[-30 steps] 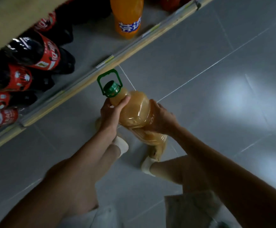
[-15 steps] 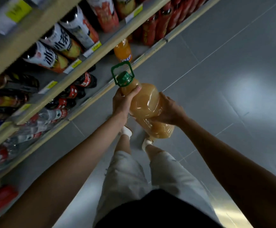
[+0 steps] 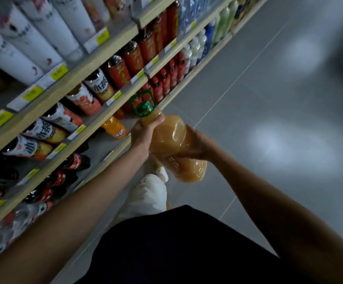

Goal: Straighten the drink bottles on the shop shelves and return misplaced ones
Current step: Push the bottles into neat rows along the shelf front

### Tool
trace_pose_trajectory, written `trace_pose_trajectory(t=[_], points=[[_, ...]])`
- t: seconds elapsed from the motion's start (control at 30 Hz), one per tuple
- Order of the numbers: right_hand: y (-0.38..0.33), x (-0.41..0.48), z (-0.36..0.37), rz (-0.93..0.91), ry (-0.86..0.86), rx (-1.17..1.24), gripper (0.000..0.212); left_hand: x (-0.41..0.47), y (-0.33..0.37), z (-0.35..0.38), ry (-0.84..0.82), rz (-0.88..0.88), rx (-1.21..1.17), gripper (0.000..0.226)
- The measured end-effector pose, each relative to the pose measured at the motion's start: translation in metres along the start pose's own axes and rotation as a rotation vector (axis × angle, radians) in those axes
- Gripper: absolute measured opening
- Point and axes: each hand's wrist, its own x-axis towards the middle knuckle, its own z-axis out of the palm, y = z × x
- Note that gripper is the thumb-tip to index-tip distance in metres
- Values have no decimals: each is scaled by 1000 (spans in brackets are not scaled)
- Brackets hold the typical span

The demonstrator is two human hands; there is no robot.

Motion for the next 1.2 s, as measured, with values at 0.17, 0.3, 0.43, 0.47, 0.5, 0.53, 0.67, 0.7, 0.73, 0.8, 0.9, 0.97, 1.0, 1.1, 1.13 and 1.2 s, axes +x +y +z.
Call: trace_pose_trajectory(t=[0.17,0.3,0.43,0.47,0.5,0.53,0.67,0.7,0.73,0.8,0.9,0.97,1.0,1.1,1.13,1.2], points=[[45,32,-66,45,63,-27,113,37,37,82,-93,28,31,69],[92,77,-131,109,92,-45,113,86,71,165,-150,57,64,72],[144,121,-204,203,102,-41,116,131,107,258,-236,87,78,58],[157,129,-221,224,114,-38,116,139,119,281,-256,83,91,46],[170,136,-239,239,133,-14,116,146,130,305,-278,78,108,37],[183,140,-256,244,158,15,115,151,140,329,-303,78,127,33],[240,149,-324,260,243,82,111,161,177,427,-381,86,197,41],[257,151,-342,268,243,98,112,162,184,452,-401,78,206,43],[274,153,-361,279,247,107,113,165,190,478,-415,74,214,44],[310,158,-397,303,276,97,112,169,198,529,-443,81,234,41],[362,169,-457,301,280,79,107,175,215,609,-462,81,253,39],[396,178,-502,300,276,84,108,179,231,663,-469,91,252,38],[410,181,-524,306,270,88,108,179,240,688,-467,93,257,37],[453,197,-588,302,262,46,110,186,264,756,-439,91,233,37],[465,203,-609,306,252,22,110,191,271,777,-420,84,219,35],[487,217,-647,297,234,-23,111,201,283,814,-388,82,195,32]])
